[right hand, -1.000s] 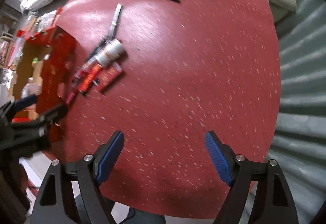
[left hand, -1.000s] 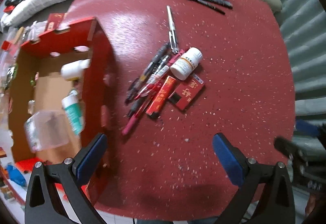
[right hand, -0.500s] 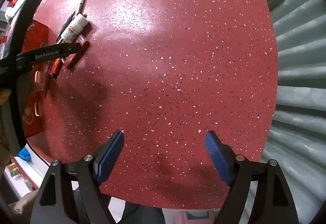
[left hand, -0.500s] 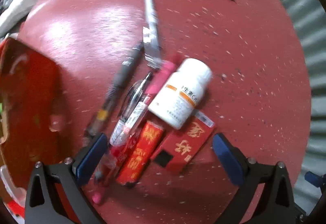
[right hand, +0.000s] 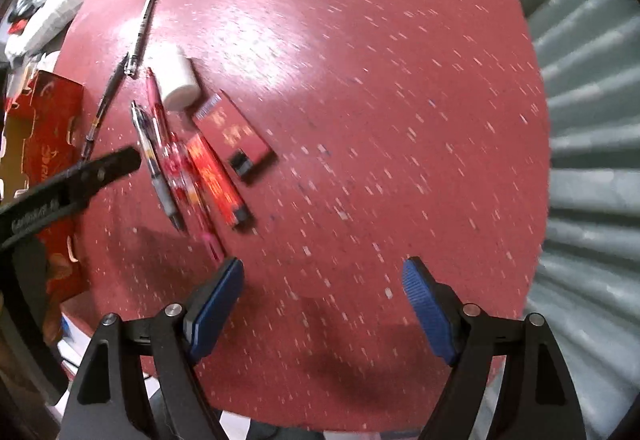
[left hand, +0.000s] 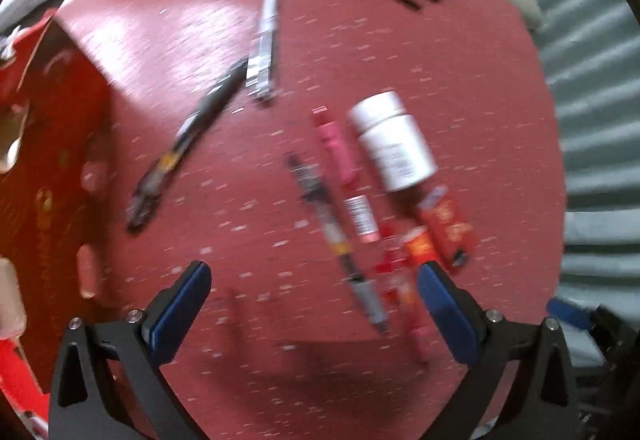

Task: Organize rigid objects
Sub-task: 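Grasp a black gel pen with the left gripper while the right gripper grasps the red pack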

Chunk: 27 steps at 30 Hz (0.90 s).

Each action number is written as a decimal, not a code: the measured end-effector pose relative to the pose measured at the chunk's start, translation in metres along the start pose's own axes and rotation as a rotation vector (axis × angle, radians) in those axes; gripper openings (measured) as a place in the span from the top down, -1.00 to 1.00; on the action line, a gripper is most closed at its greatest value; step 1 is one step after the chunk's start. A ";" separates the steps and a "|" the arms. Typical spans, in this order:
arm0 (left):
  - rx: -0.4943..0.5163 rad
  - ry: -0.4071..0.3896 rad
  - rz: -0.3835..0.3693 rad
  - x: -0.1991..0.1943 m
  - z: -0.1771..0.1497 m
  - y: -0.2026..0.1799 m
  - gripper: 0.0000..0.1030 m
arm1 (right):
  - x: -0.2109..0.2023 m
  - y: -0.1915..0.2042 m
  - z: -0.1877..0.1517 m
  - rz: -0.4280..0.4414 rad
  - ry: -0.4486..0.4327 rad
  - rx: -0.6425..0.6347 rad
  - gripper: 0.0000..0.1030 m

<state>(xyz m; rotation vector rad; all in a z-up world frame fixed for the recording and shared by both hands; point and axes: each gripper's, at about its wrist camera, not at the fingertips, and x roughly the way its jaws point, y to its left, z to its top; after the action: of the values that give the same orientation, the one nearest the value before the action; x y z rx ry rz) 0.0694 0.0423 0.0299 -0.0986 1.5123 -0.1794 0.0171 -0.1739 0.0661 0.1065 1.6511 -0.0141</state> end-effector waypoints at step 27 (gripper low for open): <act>-0.322 -0.020 0.013 0.018 -0.017 0.070 -1.00 | 0.013 0.016 0.056 -0.012 -0.038 -0.122 -0.60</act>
<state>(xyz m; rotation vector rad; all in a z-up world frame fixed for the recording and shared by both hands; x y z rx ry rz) 0.0573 0.1088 -0.0015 -0.3460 1.5112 0.0771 0.0729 -0.1611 0.0493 0.0040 1.6111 0.0750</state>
